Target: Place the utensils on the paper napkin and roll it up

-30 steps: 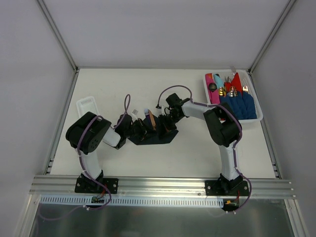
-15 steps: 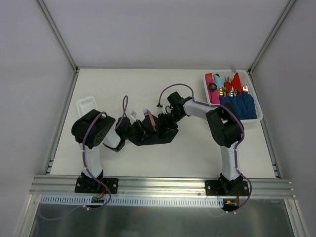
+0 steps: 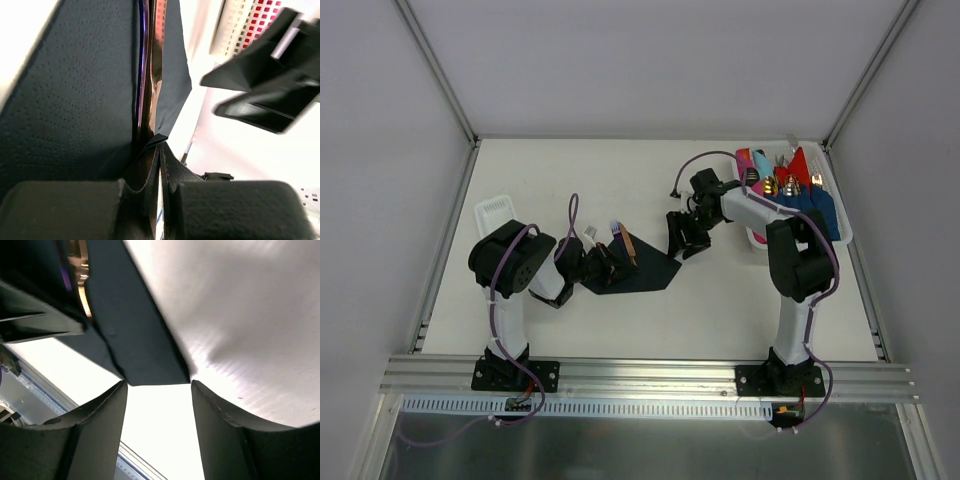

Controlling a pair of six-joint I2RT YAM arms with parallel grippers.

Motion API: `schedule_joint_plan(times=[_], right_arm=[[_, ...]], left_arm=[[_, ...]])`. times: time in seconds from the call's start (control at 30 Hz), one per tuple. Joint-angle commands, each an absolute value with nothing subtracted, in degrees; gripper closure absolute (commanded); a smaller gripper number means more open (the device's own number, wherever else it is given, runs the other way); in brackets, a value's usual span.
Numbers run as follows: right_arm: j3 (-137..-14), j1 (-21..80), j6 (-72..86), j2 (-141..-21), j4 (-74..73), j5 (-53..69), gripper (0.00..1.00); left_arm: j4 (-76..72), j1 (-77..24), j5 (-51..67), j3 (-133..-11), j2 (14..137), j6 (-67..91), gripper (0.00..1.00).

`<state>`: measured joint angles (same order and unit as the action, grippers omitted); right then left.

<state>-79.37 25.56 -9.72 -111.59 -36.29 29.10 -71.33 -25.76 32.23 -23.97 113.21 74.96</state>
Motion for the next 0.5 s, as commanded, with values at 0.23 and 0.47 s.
schedule_joint_plan(times=[0.23,0.47], right_arm=[[-80.69,24.70,-8.53,-119.26,-40.78,32.33,0.42],[-79.72,24.61,-5.80,-121.55,-39.11,43.85,0.46]], left_arm=[[-71.02,-25.05,30.59,-23.20,114.96,73.48,1.00],[-71.02,-25.05,30.59,-23.47,115.31,73.65,1.00]])
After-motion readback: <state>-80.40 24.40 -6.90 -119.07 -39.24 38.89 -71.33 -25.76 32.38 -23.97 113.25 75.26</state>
